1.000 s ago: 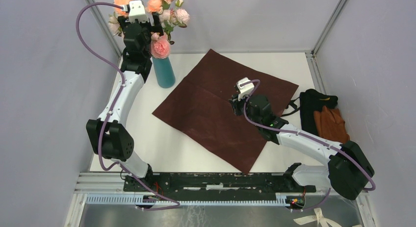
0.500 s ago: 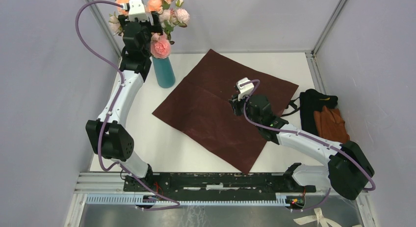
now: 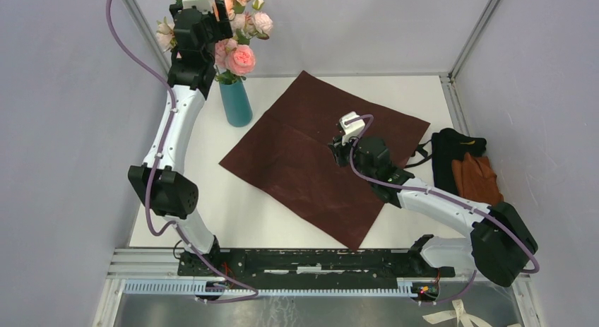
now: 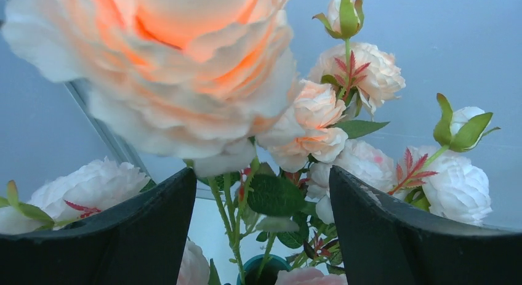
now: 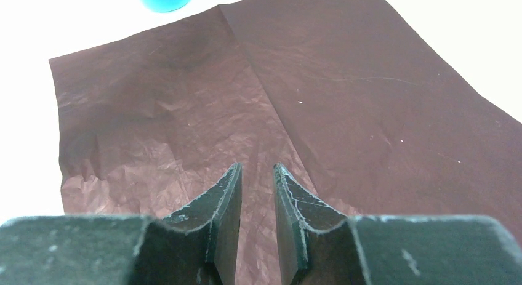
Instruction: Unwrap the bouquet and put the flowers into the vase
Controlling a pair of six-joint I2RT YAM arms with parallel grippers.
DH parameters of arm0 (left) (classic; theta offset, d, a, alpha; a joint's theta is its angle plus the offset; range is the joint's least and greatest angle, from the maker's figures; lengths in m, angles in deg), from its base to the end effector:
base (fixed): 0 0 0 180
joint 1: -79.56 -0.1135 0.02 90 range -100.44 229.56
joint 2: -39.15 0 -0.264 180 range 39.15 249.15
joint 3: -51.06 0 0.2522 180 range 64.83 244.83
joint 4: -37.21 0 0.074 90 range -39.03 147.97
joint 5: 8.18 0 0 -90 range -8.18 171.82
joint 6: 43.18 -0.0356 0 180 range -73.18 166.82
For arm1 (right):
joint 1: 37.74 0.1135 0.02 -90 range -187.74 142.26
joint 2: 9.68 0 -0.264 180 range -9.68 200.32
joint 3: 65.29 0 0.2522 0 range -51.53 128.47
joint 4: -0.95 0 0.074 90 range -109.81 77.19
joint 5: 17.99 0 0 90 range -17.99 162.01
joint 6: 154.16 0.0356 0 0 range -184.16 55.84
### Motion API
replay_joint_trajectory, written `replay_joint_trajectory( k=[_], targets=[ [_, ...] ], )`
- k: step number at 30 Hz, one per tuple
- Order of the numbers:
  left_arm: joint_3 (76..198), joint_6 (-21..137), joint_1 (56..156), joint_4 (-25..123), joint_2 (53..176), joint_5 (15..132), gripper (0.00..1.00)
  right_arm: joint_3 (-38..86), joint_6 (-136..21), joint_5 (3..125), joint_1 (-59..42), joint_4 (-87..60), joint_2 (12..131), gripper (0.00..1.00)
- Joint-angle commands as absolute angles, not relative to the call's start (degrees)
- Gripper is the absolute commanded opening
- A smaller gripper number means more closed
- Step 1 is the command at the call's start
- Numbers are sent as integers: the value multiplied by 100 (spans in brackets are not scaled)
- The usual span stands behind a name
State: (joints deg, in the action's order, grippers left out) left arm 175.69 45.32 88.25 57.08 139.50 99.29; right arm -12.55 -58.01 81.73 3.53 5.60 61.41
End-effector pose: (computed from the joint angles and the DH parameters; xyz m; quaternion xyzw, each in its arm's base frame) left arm 0.4019 -0.0506 0.4852 -0.0514 0.6787 0.0575 0.7303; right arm 0.2143 0.1800 0.2580 -0.1865 0.7628 0.1865 0.5903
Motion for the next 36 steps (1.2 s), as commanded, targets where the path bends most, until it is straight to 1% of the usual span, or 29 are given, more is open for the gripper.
replay_joint_trajectory(
  k=[1,4,8,10,17,27,36],
  targets=[
    [17683,4822,8793,5996,13701,9873,84,-1145,-5766,8042,377,830,6185,31],
    [17901,4797,8796,6124,13862,9895,85,-1169,-5758,7997,377,821,6155,31],
    [18646,4935,8791,6724,14266,9697,92,-1189,-5780,8071,370,811,6108,31],
    [18781,5042,8792,6854,14311,9518,94,-1189,-5784,8083,373,811,6120,31],
    [18407,5136,8795,6701,14071,9269,93,-1165,-5777,8050,377,846,6216,31],
    [18419,5375,8804,6621,14126,8589,92,-1154,-5772,8027,379,869,6248,31],
    [17945,5664,8818,5929,13342,7884,92,-1145,-5778,8032,374,883,6329,31]
  ],
)
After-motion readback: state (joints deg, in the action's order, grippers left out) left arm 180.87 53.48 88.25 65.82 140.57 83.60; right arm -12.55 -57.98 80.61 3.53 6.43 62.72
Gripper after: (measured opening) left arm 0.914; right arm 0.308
